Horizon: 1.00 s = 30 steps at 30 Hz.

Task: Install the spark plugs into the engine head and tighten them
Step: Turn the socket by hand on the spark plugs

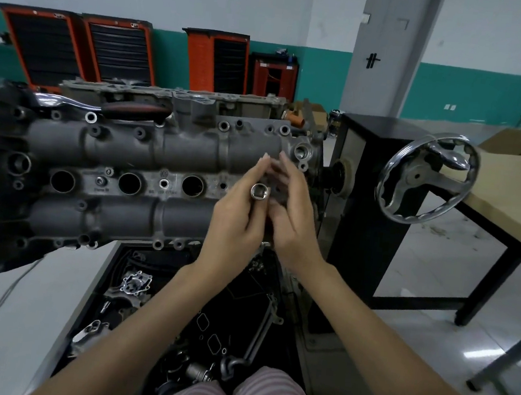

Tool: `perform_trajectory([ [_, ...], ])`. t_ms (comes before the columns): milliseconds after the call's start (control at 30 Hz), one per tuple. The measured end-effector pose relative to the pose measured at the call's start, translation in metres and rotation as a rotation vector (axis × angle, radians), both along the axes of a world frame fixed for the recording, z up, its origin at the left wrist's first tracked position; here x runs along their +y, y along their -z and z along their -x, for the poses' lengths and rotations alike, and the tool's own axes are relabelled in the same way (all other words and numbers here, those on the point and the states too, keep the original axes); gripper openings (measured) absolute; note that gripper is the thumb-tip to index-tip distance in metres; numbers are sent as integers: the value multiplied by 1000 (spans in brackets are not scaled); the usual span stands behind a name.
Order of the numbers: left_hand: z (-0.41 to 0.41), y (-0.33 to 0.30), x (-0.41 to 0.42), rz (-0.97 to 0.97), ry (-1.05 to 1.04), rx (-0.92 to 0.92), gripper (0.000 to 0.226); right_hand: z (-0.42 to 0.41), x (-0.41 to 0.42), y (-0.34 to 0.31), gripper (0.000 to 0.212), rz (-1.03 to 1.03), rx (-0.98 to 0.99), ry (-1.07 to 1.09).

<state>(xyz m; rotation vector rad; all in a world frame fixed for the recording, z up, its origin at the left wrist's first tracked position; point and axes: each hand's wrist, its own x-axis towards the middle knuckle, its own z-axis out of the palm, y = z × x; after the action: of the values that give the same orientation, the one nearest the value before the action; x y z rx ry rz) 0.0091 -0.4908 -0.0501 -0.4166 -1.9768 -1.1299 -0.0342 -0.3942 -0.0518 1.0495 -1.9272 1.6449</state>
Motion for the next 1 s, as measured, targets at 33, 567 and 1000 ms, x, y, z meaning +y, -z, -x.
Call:
perform_trajectory([
  [33,-3,-1,3,-39,47,-36,46,-5,-3,-5,54,76,-93,-68],
  [567,9,-59,11,-535,367,-299,56,-63,-34,-7,63,268,-501,-294],
  [1000,-10,-27,14,-587,247,-203,39,-65,-34,-8,41,332,-367,-118],
])
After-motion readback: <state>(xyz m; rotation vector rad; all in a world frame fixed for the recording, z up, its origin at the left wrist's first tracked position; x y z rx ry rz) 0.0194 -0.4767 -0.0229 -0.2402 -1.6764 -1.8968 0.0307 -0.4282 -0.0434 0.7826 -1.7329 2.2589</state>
